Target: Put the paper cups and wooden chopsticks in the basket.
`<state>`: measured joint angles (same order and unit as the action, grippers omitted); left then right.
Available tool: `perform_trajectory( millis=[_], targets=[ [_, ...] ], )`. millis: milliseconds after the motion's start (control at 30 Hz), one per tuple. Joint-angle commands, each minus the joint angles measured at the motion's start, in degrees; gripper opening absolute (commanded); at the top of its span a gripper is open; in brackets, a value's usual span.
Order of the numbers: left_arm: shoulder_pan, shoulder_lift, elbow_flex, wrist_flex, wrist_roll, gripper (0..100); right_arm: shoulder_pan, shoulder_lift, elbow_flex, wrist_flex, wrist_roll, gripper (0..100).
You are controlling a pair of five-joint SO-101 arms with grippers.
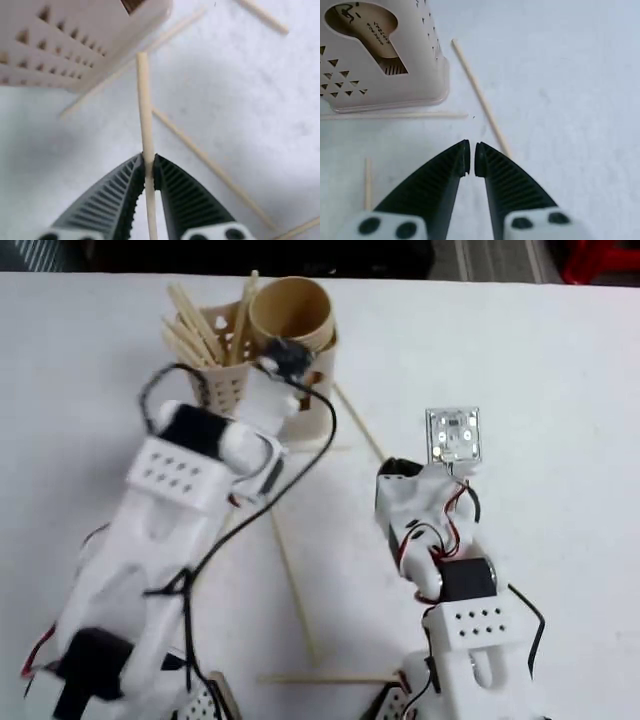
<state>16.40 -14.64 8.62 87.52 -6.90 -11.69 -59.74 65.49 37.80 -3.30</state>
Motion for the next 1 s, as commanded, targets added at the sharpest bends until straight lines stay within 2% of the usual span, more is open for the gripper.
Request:
perform_trajectory(
  millis=[0, 100, 200, 400, 633, 833, 967],
  targets=[
    [0.0, -8.6, -13.5, 2.5, -1.8, 2, 0.6, -1.1, -0.2, -0.7, -0.4, 3.1],
    [0.0, -9.7, -22.4, 2.1, -1.6, 2, 0.6, -1.1, -0.2, -0.7, -0.4, 3.1],
    [0.0, -9.6, -29.5, -1.7, -1.3, 2, 0.6, -1.1, -0.2, -0.7, -0.4, 3.1],
    [-2.5, -9.6, -32.7, -17.2, -1.3, 2, 0.5, -1.1, 0.4, -1.4, -0.4, 3.1],
    [-10.6, -4.5, -32.7, -34.4, -1.1, 2, 0.6, -1.1, 0.5, -1.6, -0.4, 3.1],
    [-14.8, 6.3, -32.8, -40.1, 6.9, 2, 0.6, -1.1, 0.5, -1.6, -0.4, 3.1],
    [-15.4, 11.2, -32.8, -39.9, 8.4, 4, 0.6, -1.1, 0.5, -1.6, -0.4, 3.1]
  ],
)
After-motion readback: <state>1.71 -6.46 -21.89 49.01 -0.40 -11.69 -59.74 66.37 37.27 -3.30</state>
